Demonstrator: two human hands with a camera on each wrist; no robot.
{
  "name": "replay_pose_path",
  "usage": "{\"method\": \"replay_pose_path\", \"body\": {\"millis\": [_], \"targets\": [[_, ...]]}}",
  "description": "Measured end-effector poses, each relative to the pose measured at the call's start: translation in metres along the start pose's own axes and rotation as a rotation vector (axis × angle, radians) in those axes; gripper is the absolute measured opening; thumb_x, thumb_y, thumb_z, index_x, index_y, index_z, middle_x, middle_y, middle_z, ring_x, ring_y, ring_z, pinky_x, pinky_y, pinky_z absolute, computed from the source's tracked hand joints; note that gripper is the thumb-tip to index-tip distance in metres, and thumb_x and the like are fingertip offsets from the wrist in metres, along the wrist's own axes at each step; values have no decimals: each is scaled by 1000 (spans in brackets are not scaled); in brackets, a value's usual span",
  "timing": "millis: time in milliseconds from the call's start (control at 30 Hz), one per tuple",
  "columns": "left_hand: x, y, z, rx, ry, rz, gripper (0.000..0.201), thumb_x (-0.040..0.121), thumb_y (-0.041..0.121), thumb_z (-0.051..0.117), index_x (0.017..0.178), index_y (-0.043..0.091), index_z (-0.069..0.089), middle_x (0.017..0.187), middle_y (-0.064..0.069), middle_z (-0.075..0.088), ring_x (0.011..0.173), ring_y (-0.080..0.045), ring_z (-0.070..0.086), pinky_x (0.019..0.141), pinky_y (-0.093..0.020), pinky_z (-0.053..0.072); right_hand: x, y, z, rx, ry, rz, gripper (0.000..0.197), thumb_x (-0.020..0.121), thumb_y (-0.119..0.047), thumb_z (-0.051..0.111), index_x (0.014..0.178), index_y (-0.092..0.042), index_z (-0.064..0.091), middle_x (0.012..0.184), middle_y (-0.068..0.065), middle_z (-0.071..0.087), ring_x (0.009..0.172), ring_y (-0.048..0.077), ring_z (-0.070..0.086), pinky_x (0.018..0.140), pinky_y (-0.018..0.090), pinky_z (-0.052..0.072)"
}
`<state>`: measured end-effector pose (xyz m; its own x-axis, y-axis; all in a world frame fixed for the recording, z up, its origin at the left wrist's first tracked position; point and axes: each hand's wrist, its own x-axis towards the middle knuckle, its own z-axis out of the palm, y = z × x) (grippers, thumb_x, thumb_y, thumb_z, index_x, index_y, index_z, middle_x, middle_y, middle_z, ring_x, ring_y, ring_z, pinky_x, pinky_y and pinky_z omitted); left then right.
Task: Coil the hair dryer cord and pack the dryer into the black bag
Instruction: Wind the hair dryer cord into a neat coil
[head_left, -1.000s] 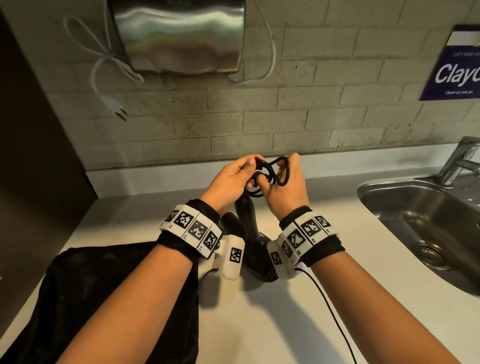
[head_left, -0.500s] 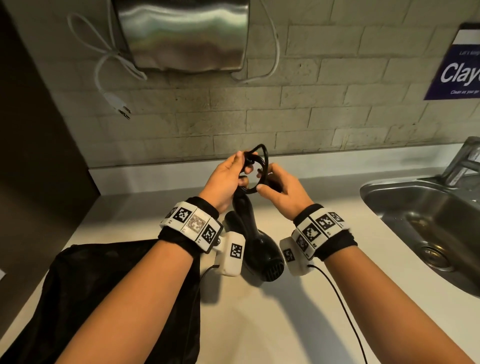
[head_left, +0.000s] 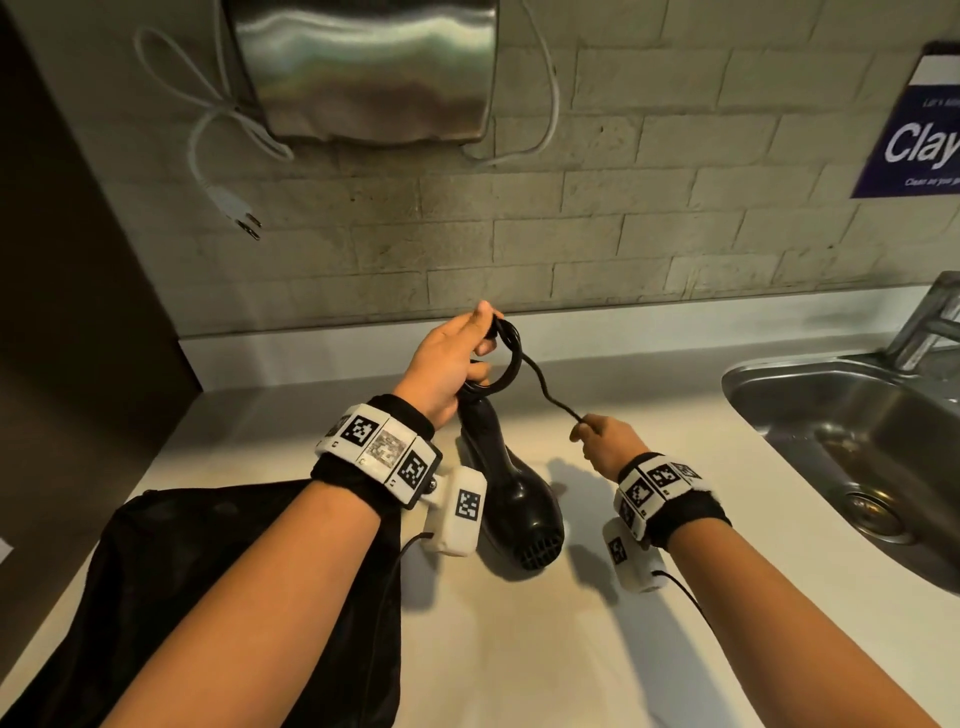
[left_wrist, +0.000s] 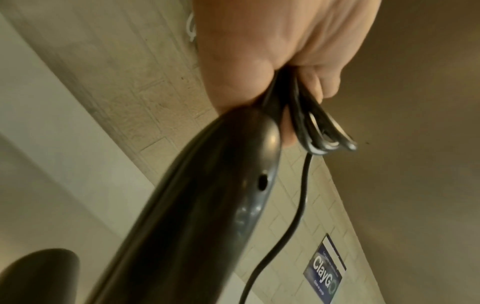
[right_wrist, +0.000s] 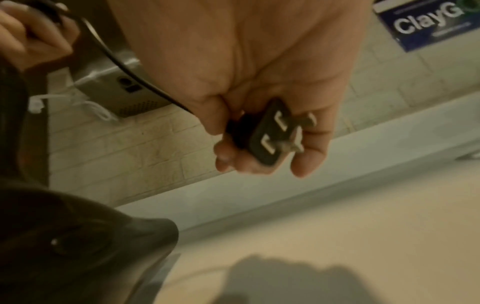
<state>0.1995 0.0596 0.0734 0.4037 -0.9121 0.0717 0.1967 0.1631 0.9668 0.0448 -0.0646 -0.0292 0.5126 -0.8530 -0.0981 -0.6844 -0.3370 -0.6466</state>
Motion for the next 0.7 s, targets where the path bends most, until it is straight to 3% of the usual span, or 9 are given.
{"method": "replay_pose_path", "body": {"millis": [100, 167, 300, 400, 467, 533, 600, 700], "targets": [[0, -1, 2, 33, 17, 6, 10, 92, 22, 52, 84, 20, 58, 67, 5, 47, 34, 0, 27, 41, -11, 27, -6, -9, 3, -26, -29, -20, 27, 92, -20, 43, 107, -5, 60, 111, 18, 64, 97, 29, 60, 85, 31, 45], [1, -3, 3, 76, 7, 26, 11, 91, 16, 52, 84, 22, 58, 69, 4, 47, 34, 0, 30, 42, -12, 29, -11, -20, 1, -4, -5, -74, 26, 90, -21, 50, 109, -6, 59, 111, 14, 64, 99, 25, 59, 83, 27, 42], [4, -7, 4, 210, -23, 125, 22, 90, 6, 52, 82, 26, 56, 71, 4, 49, 37, -1, 34, 43, -15, 32, -24, -53, -16, 301, 34, -262, 22, 88, -5, 51, 108, -4, 59, 101, 8, 62, 87, 16, 54, 84, 29, 45], [4, -8, 4, 227, -19, 156, 24, 90, 5, 52, 83, 28, 57, 73, 5, 50, 38, -1, 34, 42, -14, 33, -32, -72, -24, 434, -130, -398, 31, 84, 13, 43, 111, 2, 54, 92, 3, 59, 82, 5, 55, 73, 8, 45], [5, -7, 3, 227, -15, 162, 22, 90, 7, 52, 84, 28, 57, 73, 5, 50, 37, -1, 35, 42, -14, 33, -35, -78, -24, 444, -158, -452, 22, 89, 5, 41, 106, 2, 55, 82, 3, 59, 77, 7, 55, 71, 6, 45], [4, -7, 3, 209, -5, 147, 20, 90, 9, 53, 84, 27, 58, 72, 5, 50, 36, -1, 34, 41, -14, 32, -33, -79, -23, 449, -85, -452, 22, 94, -4, 37, 88, -8, 58, 64, 3, 54, 63, 14, 53, 67, 16, 45], [4, -7, 2, 202, -6, 125, 17, 89, 10, 55, 84, 26, 59, 71, 5, 52, 36, -1, 34, 41, -15, 32, -29, -79, -25, 436, 14, -401, 31, 94, -7, 37, 71, -18, 55, 55, 0, 44, 52, 14, 44, 58, 22, 40], [3, -6, 4, 200, -27, 110, 14, 89, 11, 55, 83, 23, 59, 55, 13, 55, 35, -1, 32, 39, -14, 31, -26, -87, -33, 364, 161, -367, 27, 92, -9, 42, 73, -10, 60, 55, -6, 42, 52, 8, 39, 55, 16, 36]]}}
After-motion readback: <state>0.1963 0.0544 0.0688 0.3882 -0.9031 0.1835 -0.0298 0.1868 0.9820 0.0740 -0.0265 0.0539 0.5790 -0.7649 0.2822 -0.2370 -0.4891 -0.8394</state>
